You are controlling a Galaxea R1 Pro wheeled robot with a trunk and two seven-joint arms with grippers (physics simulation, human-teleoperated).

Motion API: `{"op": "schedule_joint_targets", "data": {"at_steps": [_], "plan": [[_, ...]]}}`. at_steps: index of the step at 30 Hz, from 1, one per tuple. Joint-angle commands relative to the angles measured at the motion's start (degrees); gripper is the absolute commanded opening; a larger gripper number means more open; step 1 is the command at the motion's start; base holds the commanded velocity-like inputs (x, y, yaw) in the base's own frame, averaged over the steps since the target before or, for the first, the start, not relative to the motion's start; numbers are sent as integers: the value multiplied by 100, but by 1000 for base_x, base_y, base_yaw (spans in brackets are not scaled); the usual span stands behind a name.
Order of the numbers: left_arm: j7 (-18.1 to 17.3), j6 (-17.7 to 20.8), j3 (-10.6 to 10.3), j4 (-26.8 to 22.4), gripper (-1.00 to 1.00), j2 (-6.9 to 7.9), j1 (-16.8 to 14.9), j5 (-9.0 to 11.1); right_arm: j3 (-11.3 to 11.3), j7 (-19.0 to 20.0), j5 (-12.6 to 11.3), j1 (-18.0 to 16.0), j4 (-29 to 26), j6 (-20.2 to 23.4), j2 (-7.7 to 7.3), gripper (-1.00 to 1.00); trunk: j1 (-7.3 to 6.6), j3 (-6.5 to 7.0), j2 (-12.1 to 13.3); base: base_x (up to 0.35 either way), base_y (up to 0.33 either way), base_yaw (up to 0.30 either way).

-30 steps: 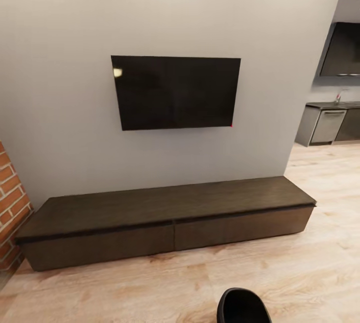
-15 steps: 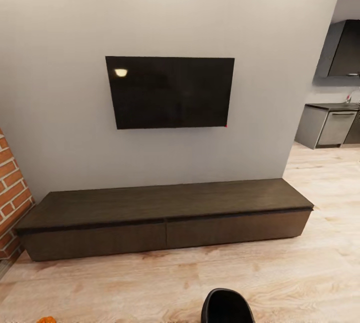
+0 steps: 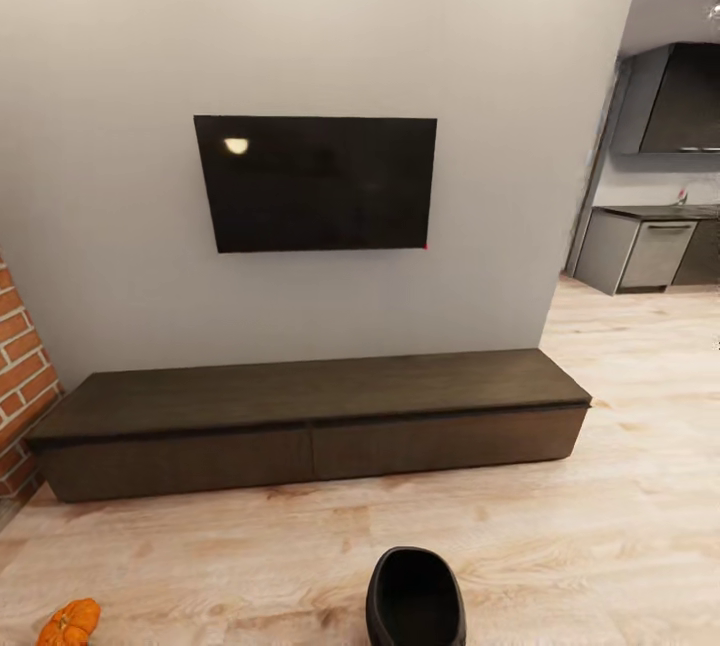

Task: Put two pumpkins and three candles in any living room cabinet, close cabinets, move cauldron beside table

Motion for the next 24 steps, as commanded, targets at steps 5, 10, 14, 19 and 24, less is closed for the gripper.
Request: {"op": "schedule_joint_targets", "data": {"at_steps": [5,10,14,19,24], "plan": [[6,-8,-5,3,100,0,-3,-2,1,-8,2,-4,8,-22,6,100,-2,-7,-3,-113,-304,134],[6,-8,-4,3,100,2,-3,6,15,-8,5,-4,8,-22,9,100,-2,-14,-3,-21,-326,214],[6,-8,-4,5,100,0,-4,5,5,-8,5,-4,8,-22,9,100,-2,-16,-3,-2,-330,52],[6,-8,-3,2,100,0,-3,5,2,-8,5,-4,8,-25,9,100,-2,-17,-3,0,-330,12],[6,-8,-3,5,100,0,-3,5,32,-8,12,-4,8,-43,17,100,-2,-17,-3,0,-330,2]]}}
